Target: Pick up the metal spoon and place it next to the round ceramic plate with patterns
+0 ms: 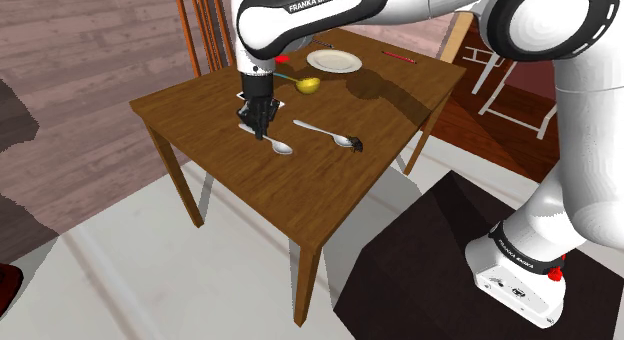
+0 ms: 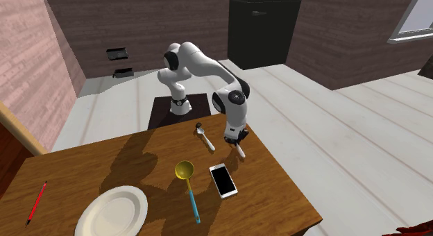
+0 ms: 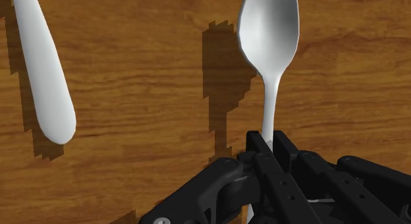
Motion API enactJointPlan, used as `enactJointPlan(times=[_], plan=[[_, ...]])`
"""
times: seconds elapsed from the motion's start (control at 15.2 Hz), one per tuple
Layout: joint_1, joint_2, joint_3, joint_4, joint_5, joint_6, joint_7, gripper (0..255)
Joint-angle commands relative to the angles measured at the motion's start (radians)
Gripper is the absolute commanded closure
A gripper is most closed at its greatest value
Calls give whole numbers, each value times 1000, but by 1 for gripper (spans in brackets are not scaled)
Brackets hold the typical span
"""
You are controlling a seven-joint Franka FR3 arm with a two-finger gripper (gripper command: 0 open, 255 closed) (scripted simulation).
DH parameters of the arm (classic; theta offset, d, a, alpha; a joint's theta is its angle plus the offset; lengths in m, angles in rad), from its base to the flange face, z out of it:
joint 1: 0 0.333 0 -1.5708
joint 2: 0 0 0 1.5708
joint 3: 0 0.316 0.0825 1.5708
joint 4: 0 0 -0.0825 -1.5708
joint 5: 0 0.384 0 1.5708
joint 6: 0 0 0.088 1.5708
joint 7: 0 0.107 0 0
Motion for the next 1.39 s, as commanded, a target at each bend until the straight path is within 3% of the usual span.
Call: enactJointPlan(times=[0.0,0.86,1.32], plan=[[-1,-12,1,5,1,-17,2,255],[1,-45,6,119,5,-163,18,255],[-120,-179,-22,-81,30,-116,-123,255]])
